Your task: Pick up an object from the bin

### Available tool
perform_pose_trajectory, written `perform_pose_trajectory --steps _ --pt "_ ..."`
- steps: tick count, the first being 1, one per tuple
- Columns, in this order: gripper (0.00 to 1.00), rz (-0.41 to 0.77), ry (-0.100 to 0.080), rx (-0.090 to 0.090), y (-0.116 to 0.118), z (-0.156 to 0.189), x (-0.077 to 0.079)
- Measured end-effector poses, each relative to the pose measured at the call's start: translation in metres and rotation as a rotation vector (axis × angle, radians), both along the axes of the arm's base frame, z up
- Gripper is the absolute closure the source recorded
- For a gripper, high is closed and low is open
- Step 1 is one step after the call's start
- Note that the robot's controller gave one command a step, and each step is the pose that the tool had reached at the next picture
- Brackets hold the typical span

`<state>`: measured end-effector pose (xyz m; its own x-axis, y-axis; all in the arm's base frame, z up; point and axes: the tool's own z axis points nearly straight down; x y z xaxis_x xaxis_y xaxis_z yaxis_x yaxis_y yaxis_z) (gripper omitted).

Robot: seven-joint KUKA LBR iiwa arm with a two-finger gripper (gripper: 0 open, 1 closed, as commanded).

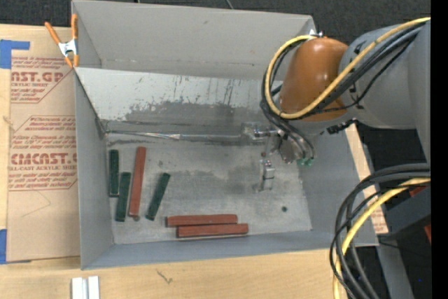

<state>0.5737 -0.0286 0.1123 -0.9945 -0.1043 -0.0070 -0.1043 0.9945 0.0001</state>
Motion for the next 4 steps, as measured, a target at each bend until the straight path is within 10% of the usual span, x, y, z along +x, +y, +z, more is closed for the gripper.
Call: perform_pose_trajectory --steps 1,2,3,4 --pt "1.0 -0.099 0.006 0.001 0.023 0.023 -0.018" --pt "1.0 -0.105 0.004 0.0 0.024 0.028 -0.019" --pt "0.0 -0.334 0.012 0.002 0.068 0.011 -0.086" --pt "0.0 -0.335 0.009 0.001 0.067 0.012 -0.084"
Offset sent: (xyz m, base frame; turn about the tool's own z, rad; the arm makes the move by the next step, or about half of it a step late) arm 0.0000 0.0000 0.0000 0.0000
